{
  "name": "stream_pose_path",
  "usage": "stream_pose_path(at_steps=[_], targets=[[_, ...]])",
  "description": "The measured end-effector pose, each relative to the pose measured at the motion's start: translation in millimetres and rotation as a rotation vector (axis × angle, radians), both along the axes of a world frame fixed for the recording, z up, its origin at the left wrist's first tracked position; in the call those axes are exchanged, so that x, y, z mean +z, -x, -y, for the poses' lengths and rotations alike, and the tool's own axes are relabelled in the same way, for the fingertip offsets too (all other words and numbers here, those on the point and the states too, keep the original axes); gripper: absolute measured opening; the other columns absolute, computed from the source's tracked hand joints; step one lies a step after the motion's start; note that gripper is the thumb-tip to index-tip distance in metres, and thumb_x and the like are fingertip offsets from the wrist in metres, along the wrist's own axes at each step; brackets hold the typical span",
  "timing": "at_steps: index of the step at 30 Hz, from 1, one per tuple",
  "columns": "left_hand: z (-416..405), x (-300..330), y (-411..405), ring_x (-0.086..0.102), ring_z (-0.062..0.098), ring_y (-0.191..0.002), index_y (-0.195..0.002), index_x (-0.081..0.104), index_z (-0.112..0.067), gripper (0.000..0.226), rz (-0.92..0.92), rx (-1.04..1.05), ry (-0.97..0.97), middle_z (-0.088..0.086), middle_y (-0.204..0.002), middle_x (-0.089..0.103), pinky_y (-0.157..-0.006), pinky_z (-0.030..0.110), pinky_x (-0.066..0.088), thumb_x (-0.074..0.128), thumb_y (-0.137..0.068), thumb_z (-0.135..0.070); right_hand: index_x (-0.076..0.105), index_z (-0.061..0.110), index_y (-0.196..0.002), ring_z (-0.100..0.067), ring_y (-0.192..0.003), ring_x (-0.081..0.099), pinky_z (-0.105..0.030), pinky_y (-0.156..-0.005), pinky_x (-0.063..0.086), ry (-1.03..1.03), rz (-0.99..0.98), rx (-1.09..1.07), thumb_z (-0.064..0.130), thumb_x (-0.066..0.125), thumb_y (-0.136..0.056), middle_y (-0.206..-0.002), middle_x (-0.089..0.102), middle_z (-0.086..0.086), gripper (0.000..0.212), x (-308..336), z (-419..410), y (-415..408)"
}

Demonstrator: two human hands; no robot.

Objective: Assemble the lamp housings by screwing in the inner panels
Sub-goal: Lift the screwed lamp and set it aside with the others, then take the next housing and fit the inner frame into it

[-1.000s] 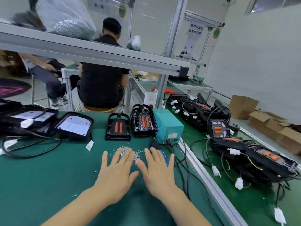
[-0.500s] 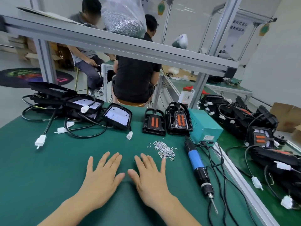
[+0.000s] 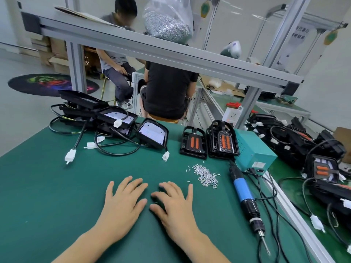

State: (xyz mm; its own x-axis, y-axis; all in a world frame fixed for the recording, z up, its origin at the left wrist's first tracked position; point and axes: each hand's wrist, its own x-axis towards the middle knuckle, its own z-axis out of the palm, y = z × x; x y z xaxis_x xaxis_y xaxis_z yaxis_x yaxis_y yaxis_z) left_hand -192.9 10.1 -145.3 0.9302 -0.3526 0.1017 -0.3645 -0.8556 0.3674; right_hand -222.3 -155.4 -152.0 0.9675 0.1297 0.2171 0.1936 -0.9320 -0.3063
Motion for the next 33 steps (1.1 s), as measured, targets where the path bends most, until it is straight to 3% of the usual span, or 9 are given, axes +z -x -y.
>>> stream_pose_path(at_steps=[5,9,15,25,29,33], targets=[[7.5,-1.7,-2.0,-0.002,0.004,-0.145,-0.146,0.029,-0.035,0.046,0.008,-0.009,0.015,-0.019,-0.154,0.018,-0.115,0.043,-0.009,0.032,-0.101,-0.041,0.067,0.028,-0.105,-0.006,-0.134,0.032,-0.035,-0.106,-0.033,-0.072,0.108,-0.023,0.035,0.053,-0.096,-0.128,0.05,0.015,0.018,-3.6,1.7,-2.9],[14.9,-3.6,-5.1,0.001,0.004,-0.144,-0.143,0.032,-0.036,0.044,0.016,-0.003,0.015,-0.019,-0.153,0.02,-0.116,0.043,-0.007,0.033,-0.1,-0.042,0.07,0.022,-0.09,-0.011,-0.122,0.048,-0.048,-0.115,-0.017,-0.094,0.185,-0.049,0.025,0.063,-0.091,-0.112,0.06,0.011,0.008,-5.6,8.8,-10.6],[20.3,-2.5,-17.2,0.004,0.004,-0.144,-0.14,0.036,-0.037,0.041,0.034,0.01,0.021,-0.02,-0.15,0.023,-0.116,0.042,-0.005,0.035,-0.099,-0.042,0.067,0.025,-0.096,-0.004,-0.12,0.043,-0.033,-0.106,-0.03,-0.045,0.133,-0.168,0.03,0.054,-0.097,-0.112,0.056,0.016,0.014,2.5,32.1,-35.1],[13.7,23.6,-72.5,0.024,0.009,-0.138,-0.133,0.051,-0.031,0.037,0.15,0.091,0.145,-0.014,-0.145,0.038,-0.113,0.033,0.007,0.046,-0.096,-0.032,0.051,0.032,-0.078,-0.009,-0.11,0.049,-0.05,-0.115,-0.012,0.102,0.029,-0.425,0.025,0.049,-0.097,-0.096,0.056,0.017,0.02,12.5,74.6,-60.5],[-4.1,37.5,-96.7,0.036,0.011,-0.128,-0.121,0.062,-0.027,0.03,0.281,0.175,0.236,-0.013,-0.132,0.051,-0.104,0.029,0.016,0.054,-0.092,-0.023,0.064,0.032,-0.097,-0.007,-0.117,0.048,-0.049,-0.115,-0.012,0.074,0.066,-0.406,0.033,0.052,-0.097,-0.11,0.058,0.019,0.012,15.8,63.3,-70.4],[-30.2,61.1,-127.1,0.046,0.023,-0.119,-0.106,0.07,-0.018,0.028,0.512,0.28,0.292,-0.003,-0.117,0.061,-0.095,0.034,0.023,0.063,-0.082,-0.006,0.059,0.036,-0.119,-0.004,-0.127,0.042,-0.046,-0.115,-0.015,0.034,0.104,-0.303,0.039,0.049,-0.098,-0.124,0.054,0.021,0.024,28.2,34.1,-85.7]])
